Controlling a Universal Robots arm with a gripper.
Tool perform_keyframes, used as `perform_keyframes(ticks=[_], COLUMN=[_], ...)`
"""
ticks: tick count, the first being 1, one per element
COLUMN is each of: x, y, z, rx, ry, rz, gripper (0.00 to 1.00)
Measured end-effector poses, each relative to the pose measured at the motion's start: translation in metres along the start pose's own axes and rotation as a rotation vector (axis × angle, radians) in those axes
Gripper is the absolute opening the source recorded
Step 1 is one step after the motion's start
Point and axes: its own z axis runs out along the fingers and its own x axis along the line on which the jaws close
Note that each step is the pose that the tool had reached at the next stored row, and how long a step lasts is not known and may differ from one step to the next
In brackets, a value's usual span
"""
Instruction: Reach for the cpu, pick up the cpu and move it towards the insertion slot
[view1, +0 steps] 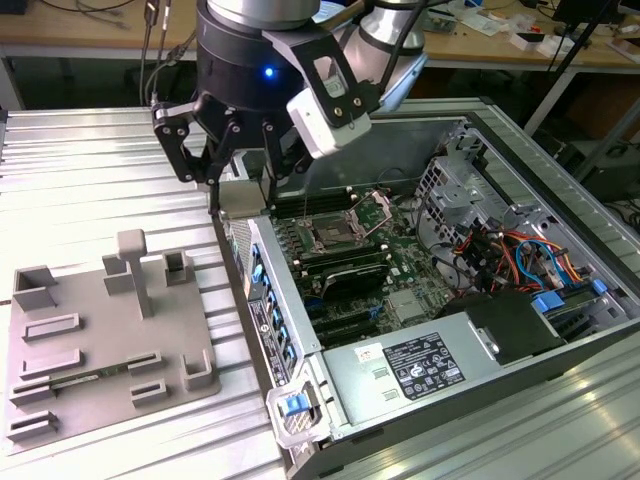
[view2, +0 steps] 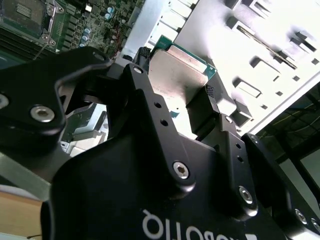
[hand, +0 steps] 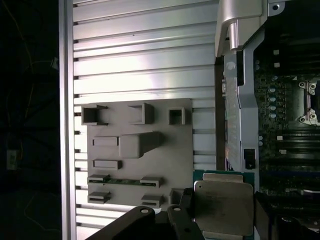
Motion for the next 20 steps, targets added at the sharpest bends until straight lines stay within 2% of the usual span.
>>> perform_keyframes(ticks=[9,20], x=[-0.0119,-0.0158], y=[0.0005,0.0005], z=[0.0002,0.0005], rx=[0.0051,0.0051], ry=[-0.0001,-0.0001], rz=[0.000,0.000], gripper=[0.55,0.55])
